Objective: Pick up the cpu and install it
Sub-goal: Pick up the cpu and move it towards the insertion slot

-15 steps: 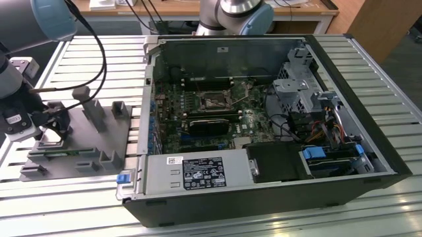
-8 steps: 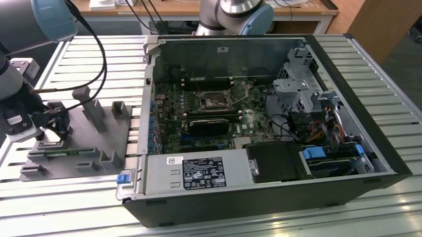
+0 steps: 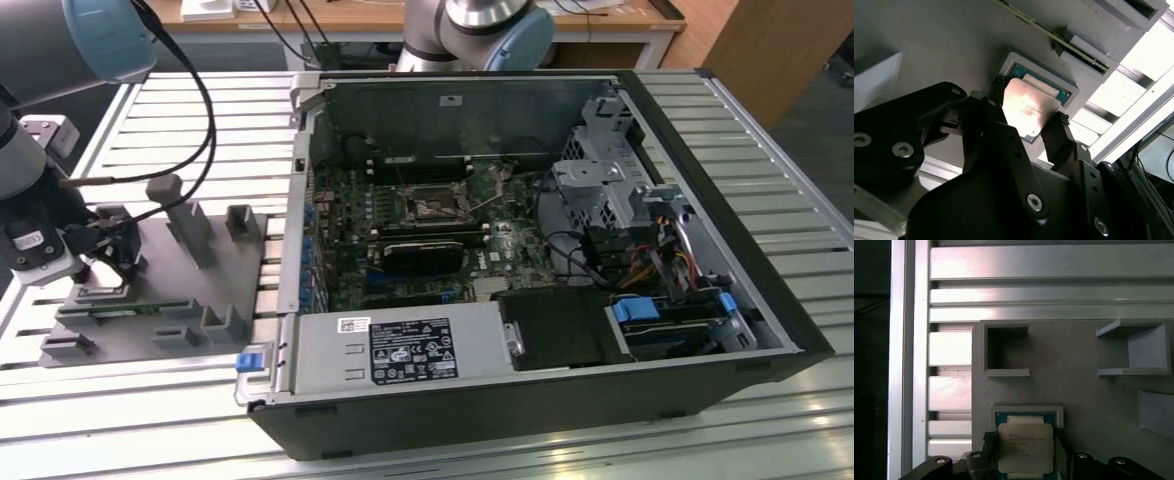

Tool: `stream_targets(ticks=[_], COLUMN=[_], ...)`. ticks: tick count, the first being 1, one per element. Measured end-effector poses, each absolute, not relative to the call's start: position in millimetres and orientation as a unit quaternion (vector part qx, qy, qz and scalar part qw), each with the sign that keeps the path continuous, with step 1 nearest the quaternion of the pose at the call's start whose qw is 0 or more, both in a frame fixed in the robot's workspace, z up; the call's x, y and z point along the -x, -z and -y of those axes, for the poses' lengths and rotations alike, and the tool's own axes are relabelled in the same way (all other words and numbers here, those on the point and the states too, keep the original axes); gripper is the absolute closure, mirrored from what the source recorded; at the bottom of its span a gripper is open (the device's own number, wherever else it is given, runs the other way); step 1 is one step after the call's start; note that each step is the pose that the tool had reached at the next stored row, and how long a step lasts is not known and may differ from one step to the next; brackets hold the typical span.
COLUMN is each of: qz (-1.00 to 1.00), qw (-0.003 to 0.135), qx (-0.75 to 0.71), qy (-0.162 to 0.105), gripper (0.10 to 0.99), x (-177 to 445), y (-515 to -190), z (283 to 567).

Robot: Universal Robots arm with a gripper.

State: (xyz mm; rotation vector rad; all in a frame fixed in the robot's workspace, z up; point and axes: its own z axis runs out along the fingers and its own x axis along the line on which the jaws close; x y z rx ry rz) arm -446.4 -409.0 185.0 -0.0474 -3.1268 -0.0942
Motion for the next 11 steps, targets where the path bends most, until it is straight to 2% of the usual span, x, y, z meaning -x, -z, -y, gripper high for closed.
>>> stream_targets(ticks=[11], qz=[0.999], qw=[0.006], qx=[0.015], qy=[0.03], gripper=[0.522], x=[448.1], y=[-184.4], z=[408.8])
